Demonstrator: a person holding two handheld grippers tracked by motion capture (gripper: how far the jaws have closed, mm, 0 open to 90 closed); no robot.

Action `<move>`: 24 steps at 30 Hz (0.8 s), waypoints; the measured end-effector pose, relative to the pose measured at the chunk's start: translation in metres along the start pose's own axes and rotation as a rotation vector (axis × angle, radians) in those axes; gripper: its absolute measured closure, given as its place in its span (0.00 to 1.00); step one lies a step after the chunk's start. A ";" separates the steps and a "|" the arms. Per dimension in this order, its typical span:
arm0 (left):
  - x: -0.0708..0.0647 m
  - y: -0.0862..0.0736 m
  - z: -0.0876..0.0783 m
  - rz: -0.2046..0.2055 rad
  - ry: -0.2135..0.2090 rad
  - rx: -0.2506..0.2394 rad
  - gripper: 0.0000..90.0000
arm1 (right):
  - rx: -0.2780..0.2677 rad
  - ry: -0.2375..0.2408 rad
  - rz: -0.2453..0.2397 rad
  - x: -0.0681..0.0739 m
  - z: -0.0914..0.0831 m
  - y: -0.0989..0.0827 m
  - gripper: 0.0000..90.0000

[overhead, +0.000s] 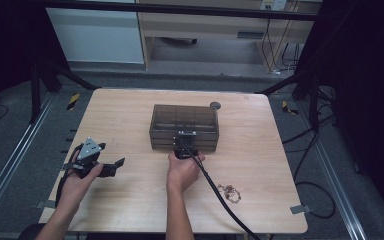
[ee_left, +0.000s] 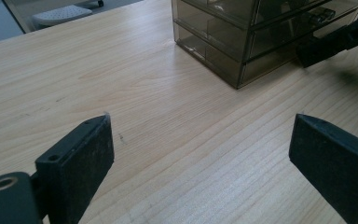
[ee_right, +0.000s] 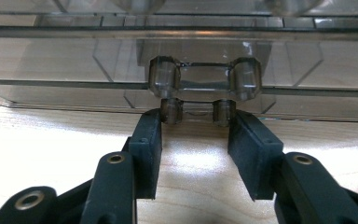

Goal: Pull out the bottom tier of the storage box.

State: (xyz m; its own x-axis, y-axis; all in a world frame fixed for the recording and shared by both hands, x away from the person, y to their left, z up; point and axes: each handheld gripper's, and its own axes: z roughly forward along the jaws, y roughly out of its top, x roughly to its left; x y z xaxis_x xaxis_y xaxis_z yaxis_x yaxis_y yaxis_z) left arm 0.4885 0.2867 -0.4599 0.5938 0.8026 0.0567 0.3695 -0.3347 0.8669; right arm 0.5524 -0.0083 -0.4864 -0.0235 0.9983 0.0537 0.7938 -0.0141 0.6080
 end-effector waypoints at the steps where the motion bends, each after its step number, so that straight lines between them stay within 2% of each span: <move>1: 0.000 0.000 0.000 0.000 0.000 0.000 0.07 | 0.001 0.001 0.002 0.000 0.000 0.000 0.62; 15: 0.000 0.000 0.000 -0.001 -0.002 -0.003 0.07 | -0.002 0.017 0.008 -0.001 -0.002 -0.001 0.63; 24: 0.000 0.001 0.001 0.000 -0.002 0.001 0.07 | 0.004 0.025 0.002 -0.002 -0.007 -0.009 0.63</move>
State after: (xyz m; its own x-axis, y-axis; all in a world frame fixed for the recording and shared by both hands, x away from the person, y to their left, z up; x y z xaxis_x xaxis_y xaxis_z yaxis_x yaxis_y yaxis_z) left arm 0.4891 0.2859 -0.4598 0.5954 0.8015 0.0561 0.3699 -0.3354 0.8664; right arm 0.5412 -0.0111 -0.4860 -0.0373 0.9965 0.0747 0.7962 -0.0156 0.6049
